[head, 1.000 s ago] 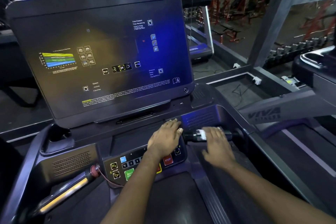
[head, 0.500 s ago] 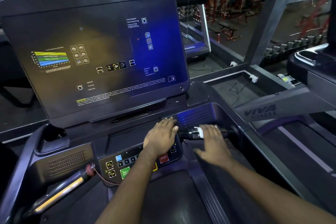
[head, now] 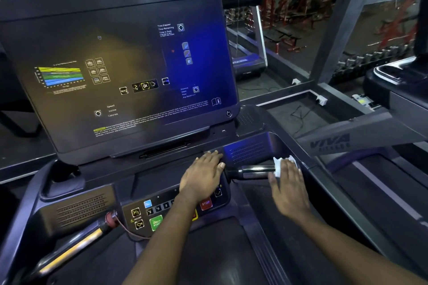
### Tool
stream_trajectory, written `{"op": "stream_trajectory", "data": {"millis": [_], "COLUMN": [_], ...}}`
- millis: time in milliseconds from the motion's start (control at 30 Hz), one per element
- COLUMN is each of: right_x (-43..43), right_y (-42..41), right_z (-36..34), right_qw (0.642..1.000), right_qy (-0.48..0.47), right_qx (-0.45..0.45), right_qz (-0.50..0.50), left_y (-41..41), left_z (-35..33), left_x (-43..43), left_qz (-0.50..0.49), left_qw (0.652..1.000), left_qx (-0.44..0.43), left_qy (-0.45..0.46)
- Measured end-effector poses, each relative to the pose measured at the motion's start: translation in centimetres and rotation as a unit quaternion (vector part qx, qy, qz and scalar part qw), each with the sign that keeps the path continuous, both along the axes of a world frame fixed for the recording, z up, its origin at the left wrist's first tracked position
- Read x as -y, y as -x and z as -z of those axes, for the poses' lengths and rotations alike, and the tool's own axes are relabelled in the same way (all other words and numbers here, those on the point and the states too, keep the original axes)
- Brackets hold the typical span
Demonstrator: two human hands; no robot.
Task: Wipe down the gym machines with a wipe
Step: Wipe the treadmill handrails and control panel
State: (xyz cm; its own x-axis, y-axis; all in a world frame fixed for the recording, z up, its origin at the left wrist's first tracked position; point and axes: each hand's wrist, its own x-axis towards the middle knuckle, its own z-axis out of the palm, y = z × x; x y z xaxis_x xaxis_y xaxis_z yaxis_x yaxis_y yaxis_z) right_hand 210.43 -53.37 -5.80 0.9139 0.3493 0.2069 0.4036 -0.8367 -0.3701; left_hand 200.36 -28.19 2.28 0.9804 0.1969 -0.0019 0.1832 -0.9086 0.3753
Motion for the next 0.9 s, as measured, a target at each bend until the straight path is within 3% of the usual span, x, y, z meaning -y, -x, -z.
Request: {"op": "stream_trajectory", "data": {"millis": [233, 300, 400, 567, 733, 833, 900], "right_x": [-0.6, -1.3, -3.8, -8.4, -8.9, -7.4, -7.2], "right_y": [-1.4, 1.3, 3.2, 2.1, 1.3, -1.6, -2.3], "right_z": [-0.9, 0.2, 0.4, -3.3, -5.2, -5.6, -5.4], "right_qw": [1.0, 0.995, 0.96, 0.822, 0.614, 0.491, 0.464], "right_qy": [-0.011, -0.08, -0.233, -0.439, -0.645, -0.749, -0.781], "right_qx": [0.017, 0.018, -0.084, -0.222, -0.259, -0.279, -0.277], "right_qz": [0.02, 0.063, 0.129, 0.288, 0.375, 0.347, 0.314], "left_y": [0.1, 0.1, 0.1, 0.2, 0.1, 0.2, 0.2], "left_z": [-0.2, -0.3, -0.3, -0.4, -0.5, -0.5, -0.5], "left_x": [0.0, 0.1, 0.1, 0.1, 0.0, 0.0, 0.0], "left_qz": [0.001, 0.0, 0.0, 0.002, 0.004, 0.004, 0.004], "left_qw": [1.0, 1.0, 1.0, 1.0, 1.0, 1.0, 1.0], "left_qx": [-0.002, -0.001, 0.001, -0.004, -0.007, -0.004, -0.002], "left_qy": [-0.001, 0.001, 0.003, 0.003, 0.0, -0.001, -0.004]}}
